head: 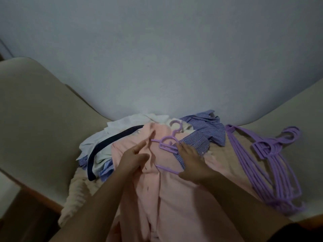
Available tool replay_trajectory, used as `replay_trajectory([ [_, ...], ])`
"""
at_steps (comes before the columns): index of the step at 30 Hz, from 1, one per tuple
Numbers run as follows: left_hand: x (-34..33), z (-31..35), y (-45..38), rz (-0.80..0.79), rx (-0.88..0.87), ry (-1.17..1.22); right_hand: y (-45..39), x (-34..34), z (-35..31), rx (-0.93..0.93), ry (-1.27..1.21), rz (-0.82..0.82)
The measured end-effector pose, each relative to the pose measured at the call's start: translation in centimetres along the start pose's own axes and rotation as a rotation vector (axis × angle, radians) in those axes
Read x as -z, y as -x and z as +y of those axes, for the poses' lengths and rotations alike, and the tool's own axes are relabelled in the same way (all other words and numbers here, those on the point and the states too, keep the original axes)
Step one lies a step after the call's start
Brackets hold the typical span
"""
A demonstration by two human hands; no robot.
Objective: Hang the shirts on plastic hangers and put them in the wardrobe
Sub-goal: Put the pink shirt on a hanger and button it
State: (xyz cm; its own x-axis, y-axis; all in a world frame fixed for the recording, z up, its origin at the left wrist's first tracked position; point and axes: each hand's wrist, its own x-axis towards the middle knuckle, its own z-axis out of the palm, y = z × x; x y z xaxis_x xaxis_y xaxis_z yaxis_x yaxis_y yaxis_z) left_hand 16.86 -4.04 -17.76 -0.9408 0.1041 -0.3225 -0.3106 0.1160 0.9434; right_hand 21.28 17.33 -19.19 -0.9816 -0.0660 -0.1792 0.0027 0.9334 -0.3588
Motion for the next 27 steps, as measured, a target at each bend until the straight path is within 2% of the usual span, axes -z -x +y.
replay_trajectory([
  [2, 0.7, -1.0, -0.4, 0.008, 0.011, -0.016, -0.7, -0.2, 0.9, -0.031, -0.170, 0.054],
  [6, 0.6, -1.2, -0.9, -0.024, -0.081, -0.127, -2.2, 0.3, 3.4, -0.255, -0.501, 0.312],
  [9, -0.2, -0.7, -0.8, -0.104, -0.203, -0.293, -3.6, 0.4, 5.3, -0.377, -0.612, 0.208],
  [12, -0.7, -1.0, -1.9, -0.098, -0.268, -0.699, -4.6, 0.5, 5.9, -0.404, -0.808, 0.111],
  [15, -1.4, -2.0, -3.0, -0.075, -0.315, -0.963, -5.3, 0.6, 6.5, -0.520, -1.080, 0.083],
  [19, -1.8, -3.2, -4.0, -0.025, -0.289, -1.126, -5.4, 1.8, 6.9, -0.584, -1.370, 0.146],
  [22, -2.1, -3.5, -4.2, 0.020, -0.289, -1.187, -5.1, 3.7, 7.8, -0.558, -1.546, 0.174],
  [27, -2.0, -3.6, -4.4, 0.066, -0.300, -1.137, -4.6, 7.3, 9.7, -0.479, -1.801, 0.583],
])
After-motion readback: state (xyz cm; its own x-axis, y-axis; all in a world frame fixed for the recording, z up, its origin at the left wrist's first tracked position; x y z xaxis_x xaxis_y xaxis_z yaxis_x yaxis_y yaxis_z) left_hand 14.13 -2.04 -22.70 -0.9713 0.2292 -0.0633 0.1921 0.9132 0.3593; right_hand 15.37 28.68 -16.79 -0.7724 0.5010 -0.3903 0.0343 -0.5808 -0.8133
